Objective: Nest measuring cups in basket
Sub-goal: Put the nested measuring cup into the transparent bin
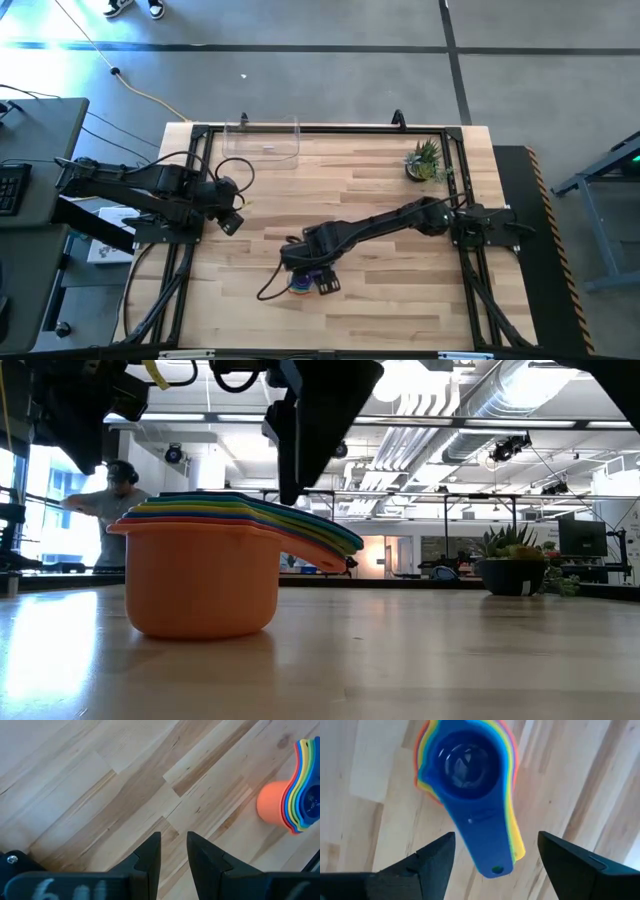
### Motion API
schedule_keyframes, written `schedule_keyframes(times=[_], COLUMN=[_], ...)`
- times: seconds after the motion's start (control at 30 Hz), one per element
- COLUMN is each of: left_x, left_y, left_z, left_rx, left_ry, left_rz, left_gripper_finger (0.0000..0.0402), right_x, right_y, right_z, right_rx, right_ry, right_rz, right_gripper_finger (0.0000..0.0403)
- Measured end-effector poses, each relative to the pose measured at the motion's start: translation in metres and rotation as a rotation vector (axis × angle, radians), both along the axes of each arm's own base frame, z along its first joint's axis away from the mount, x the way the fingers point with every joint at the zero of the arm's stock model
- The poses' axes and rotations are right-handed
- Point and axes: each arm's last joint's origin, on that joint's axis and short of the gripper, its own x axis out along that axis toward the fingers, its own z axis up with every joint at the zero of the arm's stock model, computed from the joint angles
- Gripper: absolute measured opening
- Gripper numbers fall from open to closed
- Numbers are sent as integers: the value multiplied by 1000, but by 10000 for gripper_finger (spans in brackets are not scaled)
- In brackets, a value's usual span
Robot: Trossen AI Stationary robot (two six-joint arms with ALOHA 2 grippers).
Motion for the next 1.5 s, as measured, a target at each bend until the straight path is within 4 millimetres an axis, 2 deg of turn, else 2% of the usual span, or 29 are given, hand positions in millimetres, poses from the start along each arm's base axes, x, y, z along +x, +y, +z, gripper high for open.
schedule_keyframes(times=[0.27,0.4,0.53,0.87,1.5], left_x=[0,0,0,0,0], left_y=[0,0,0,0,0], left_z=[0,0,0,0,0], left_rx=[0,0,0,0,3], left_ry=[0,0,0,0,0], left_rz=[0,0,0,0,-8], left_gripper_finger=[85,85,85,85,85], right_x=[-2,0,1,-2,2], right_y=[11,13,11,11,9], right_z=[-5,-5,-5,-31,-35], right_rx=[-15,-53,-22,-77,-100], right_ry=[-8,-48,-42,11,-20], right_rz=[56,62,59,50,90], right_gripper_finger=[275,275,275,275,272])
